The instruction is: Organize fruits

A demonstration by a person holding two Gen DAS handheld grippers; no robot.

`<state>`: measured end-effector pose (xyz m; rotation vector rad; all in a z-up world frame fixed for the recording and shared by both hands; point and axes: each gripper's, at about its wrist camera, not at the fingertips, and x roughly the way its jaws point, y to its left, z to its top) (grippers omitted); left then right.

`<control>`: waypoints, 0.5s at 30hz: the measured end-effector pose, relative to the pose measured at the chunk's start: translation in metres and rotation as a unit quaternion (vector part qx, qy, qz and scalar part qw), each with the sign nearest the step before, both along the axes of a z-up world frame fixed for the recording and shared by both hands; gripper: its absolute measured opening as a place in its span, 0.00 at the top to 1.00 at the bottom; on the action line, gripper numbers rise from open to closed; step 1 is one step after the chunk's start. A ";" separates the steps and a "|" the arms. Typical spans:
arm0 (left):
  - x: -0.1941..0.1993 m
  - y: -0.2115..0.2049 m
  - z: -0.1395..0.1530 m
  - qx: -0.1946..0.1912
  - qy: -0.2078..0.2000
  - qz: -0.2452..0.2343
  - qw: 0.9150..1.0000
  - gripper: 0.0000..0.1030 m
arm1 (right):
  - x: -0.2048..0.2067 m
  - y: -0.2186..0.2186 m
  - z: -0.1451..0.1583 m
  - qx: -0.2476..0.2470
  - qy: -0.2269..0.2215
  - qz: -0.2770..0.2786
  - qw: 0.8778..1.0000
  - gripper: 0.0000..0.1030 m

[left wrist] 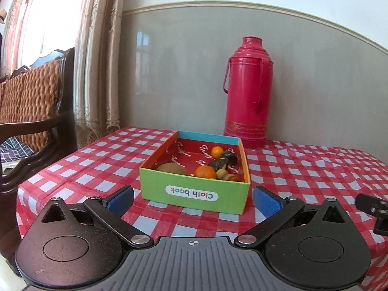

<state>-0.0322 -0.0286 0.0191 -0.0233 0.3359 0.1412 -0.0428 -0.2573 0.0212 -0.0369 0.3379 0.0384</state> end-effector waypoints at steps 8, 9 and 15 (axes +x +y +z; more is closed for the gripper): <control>0.000 -0.004 0.000 0.005 0.000 -0.002 1.000 0.00 | 0.003 0.004 0.000 -0.007 -0.001 0.006 1.000 0.06; -0.001 -0.004 0.000 0.005 -0.001 -0.001 1.000 0.00 | 0.003 0.004 -0.001 -0.009 0.001 0.006 1.000 0.06; 0.000 -0.007 0.000 0.008 -0.001 -0.003 1.000 0.00 | 0.006 0.001 -0.002 -0.002 0.008 -0.007 1.000 0.06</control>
